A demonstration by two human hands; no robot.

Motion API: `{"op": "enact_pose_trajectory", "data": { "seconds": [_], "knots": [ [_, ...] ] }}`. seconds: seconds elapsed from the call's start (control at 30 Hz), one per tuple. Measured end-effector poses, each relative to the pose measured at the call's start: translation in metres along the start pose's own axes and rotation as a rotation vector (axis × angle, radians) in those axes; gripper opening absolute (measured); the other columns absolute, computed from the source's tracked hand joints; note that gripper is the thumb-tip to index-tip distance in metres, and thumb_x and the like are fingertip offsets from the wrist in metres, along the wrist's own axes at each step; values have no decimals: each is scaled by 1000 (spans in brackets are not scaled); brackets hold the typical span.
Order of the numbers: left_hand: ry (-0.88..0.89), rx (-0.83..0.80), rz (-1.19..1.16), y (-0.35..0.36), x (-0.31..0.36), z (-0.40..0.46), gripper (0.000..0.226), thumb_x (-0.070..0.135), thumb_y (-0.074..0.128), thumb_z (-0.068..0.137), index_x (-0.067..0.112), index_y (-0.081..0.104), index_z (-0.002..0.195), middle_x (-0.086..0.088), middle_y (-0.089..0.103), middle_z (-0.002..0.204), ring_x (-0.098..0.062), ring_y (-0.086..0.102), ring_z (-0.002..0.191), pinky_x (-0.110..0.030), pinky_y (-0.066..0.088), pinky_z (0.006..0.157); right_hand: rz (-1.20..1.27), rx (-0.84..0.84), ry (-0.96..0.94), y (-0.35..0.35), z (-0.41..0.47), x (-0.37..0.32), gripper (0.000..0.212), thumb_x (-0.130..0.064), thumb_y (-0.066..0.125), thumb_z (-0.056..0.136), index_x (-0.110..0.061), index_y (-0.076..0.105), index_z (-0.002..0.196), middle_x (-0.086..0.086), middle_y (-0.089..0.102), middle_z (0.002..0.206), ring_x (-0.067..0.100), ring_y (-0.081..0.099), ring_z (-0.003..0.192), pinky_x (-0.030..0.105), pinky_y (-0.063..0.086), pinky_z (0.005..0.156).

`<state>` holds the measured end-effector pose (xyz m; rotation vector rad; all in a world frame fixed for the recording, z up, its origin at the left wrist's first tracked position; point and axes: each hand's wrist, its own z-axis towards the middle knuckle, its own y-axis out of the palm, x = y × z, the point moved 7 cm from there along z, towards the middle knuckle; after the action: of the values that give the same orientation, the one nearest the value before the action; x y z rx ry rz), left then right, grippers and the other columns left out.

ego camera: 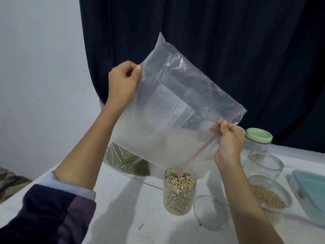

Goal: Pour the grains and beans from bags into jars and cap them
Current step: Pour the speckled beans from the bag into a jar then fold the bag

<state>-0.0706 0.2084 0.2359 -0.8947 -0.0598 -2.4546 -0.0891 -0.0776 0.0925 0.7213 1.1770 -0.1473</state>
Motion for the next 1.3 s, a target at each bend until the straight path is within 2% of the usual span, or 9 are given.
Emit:
{"op": "enact_pose_trajectory", "data": {
  "seconds": [0.13, 0.23, 0.3, 0.53, 0.77, 0.9, 1.07, 1.2, 1.3],
  "knots": [
    [12, -24, 6, 7, 5, 2, 23, 18, 51, 94, 8, 59, 76, 7, 52, 67, -8, 48, 69, -21, 41, 66, 0, -6, 19, -3, 3, 4, 25, -9, 47, 99, -17, 60, 79, -3, 64, 80, 18, 62, 86, 16, 44, 75],
    [14, -41, 2, 13, 9, 3, 23, 18, 51, 94, 12, 57, 72, 7, 52, 66, -7, 47, 67, -19, 40, 64, 20, 0, 20, -6, 7, 6, 26, -9, 46, 100, -16, 60, 79, -2, 64, 80, 18, 61, 84, 22, 46, 82],
    [15, -49, 2, 16, 11, 5, 24, 19, 51, 94, 14, 56, 71, 7, 52, 66, -6, 46, 66, -18, 39, 63, 5, -21, 40, -6, 7, 9, 26, -10, 46, 100, -17, 60, 80, -2, 64, 81, 16, 61, 83, 22, 46, 82],
    [31, -92, 26, 30, 20, 9, 26, 19, 52, 94, 16, 55, 68, 8, 50, 64, -3, 43, 61, -16, 36, 61, 68, 44, 54, -14, 12, 17, 24, -10, 48, 99, -16, 61, 80, -2, 64, 80, 10, 60, 79, 28, 49, 93],
    [39, -119, 25, 42, 25, 11, 29, 20, 52, 94, 24, 54, 65, 9, 52, 66, -4, 46, 64, -18, 40, 63, 81, 53, 69, -18, 16, 20, 24, -11, 48, 99, -17, 61, 79, -3, 63, 79, 15, 60, 83, 28, 47, 90],
    [45, -128, 18, 46, 29, 11, 29, 19, 52, 94, 24, 54, 65, 11, 52, 65, -1, 45, 62, -12, 38, 60, 61, 59, 80, -20, 16, 23, 25, -12, 48, 100, -18, 61, 80, -5, 64, 79, 7, 59, 75, 20, 45, 78],
    [50, -124, 23, 49, 30, 15, 24, 20, 52, 95, 14, 58, 73, 11, 51, 65, -1, 44, 62, -11, 37, 59, 68, 64, 105, -20, 15, 23, 26, -12, 48, 99, -19, 62, 79, -5, 64, 79, 7, 59, 74, 18, 45, 71],
    [54, -123, 29, 53, 30, 18, 24, 21, 52, 95, 13, 60, 74, 11, 53, 66, -1, 46, 63, -14, 40, 61, 86, 79, 109, -22, 16, 22, 25, -12, 49, 99, -19, 63, 79, -5, 65, 78, 8, 60, 76, 20, 46, 76],
    [50, -128, 26, 55, 31, 19, 29, 20, 52, 95, 22, 55, 66, 11, 51, 64, 0, 45, 61, -11, 38, 59, 93, 76, 118, -22, 16, 22, 25, -12, 49, 99, -19, 62, 79, -5, 64, 78, 8, 60, 74, 19, 46, 74]
  ]
}}
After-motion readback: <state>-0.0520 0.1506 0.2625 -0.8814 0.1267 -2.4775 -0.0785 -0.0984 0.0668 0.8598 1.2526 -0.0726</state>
